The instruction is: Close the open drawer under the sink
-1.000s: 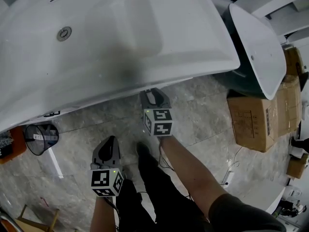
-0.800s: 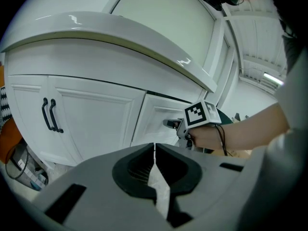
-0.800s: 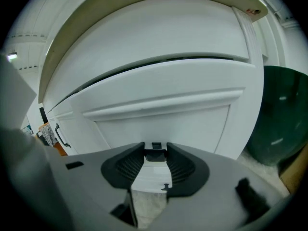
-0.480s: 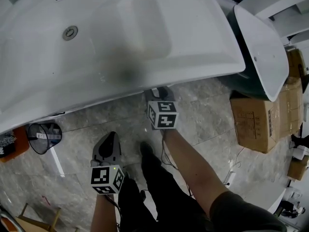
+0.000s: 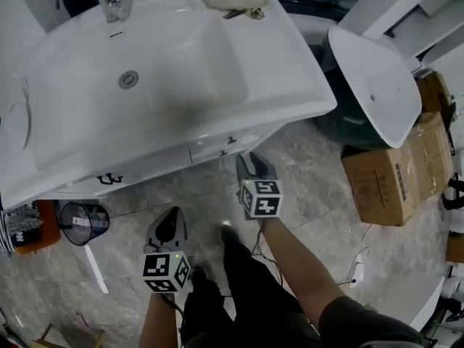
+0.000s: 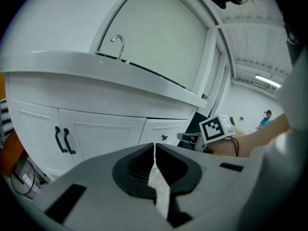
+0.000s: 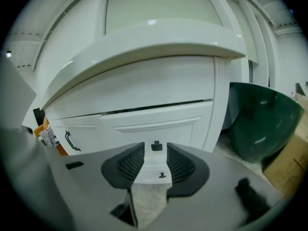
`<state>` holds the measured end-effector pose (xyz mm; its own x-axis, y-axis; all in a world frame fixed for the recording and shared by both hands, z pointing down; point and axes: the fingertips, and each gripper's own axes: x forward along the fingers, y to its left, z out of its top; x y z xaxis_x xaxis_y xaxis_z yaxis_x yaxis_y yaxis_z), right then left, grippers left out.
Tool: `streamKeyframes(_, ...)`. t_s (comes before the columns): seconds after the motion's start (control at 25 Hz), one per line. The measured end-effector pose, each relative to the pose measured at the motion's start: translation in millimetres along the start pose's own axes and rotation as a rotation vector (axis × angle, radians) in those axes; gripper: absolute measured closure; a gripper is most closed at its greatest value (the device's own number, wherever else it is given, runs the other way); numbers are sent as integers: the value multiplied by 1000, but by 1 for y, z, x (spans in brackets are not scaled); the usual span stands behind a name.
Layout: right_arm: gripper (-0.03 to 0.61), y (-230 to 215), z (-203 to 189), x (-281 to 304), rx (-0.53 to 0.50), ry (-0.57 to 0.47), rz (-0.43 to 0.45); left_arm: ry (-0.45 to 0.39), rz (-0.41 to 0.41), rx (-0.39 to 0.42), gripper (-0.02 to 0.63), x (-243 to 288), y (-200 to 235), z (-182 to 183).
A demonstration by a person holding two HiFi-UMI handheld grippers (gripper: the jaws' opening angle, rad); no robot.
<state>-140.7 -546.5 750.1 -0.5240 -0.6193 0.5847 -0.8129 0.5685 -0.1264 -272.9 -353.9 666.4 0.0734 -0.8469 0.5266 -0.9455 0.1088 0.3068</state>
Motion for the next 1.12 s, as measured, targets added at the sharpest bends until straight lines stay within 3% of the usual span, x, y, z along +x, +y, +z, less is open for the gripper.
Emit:
streamKeyframes(0.24, 426, 36, 19, -101, -32, -61, -5, -44, -66, 50, 594, -60, -17, 30)
streamKeyframes(0.6, 426, 82, 13, -248, 65, -128, -26, -28, -202, 134, 594, -161, -48, 28)
streamKeyframes(0.92, 426, 80, -5, -313, 119, -117, -60, -12, -250, 143, 594, -194, -70, 23)
streamKeyframes(1.12, 426, 81, -7, -338, 83, -141, -35, -28, -265, 159, 594, -207, -99, 16)
